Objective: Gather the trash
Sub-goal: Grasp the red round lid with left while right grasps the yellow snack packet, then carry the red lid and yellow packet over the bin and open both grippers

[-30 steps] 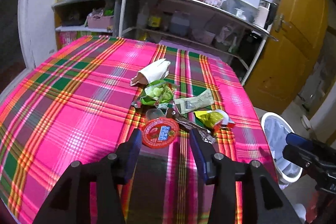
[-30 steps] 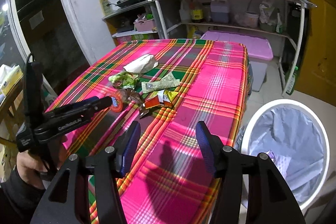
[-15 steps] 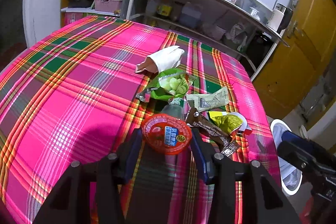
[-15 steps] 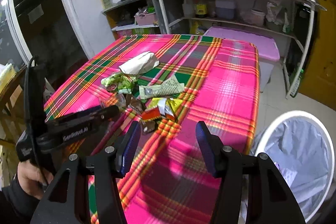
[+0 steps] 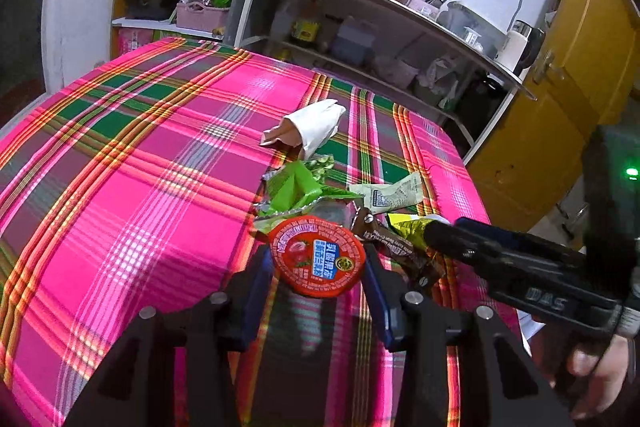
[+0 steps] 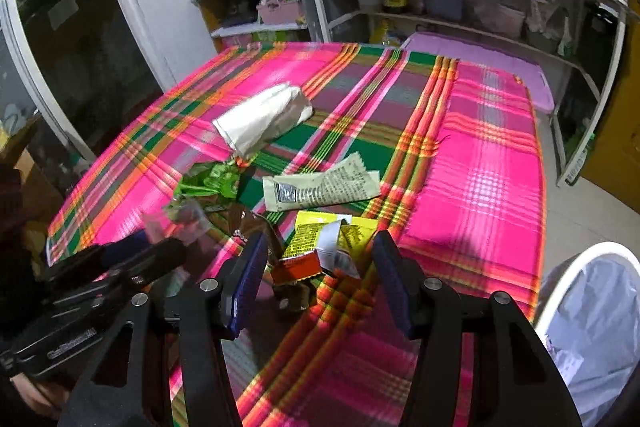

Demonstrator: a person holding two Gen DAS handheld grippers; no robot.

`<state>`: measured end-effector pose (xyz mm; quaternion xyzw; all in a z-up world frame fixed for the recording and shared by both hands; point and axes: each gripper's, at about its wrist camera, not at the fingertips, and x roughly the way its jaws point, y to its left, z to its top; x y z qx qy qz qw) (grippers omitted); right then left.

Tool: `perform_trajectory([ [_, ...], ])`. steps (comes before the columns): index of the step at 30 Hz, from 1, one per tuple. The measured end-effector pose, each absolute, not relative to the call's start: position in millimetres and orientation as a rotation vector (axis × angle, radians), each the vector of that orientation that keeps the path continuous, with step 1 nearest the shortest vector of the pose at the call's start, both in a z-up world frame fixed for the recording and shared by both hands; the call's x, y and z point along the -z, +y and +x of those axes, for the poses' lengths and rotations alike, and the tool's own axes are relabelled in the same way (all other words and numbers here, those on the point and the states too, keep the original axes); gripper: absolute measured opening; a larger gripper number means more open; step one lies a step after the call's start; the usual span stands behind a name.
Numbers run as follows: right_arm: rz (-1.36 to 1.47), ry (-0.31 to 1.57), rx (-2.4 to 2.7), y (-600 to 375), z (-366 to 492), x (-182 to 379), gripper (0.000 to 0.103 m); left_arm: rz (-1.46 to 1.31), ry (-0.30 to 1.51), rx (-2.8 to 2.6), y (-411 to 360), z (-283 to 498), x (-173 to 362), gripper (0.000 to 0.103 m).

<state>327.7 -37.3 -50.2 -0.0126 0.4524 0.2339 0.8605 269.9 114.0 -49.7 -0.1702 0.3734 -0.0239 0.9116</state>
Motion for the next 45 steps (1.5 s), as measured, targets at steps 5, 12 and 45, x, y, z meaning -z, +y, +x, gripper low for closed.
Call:
perform_trajectory([
  [5,-0.024,0.948,-0.490,-34.8,326.0,53.2,0.044,-0.351,0.764,0.057,117.1,264.1,48.0,0.044],
  [12,-0.001,0.935,-0.494,-43.6,318.4,48.1,0.034,-0.333,0.750,0.075,113.8,255.8,44.0,0.044],
  [45,0.178,0.794,-0.423,-156.9,202.8,-5.9,0.028,-0.186,0.694,0.245,26.4,191.2,-3.3,0.044],
])
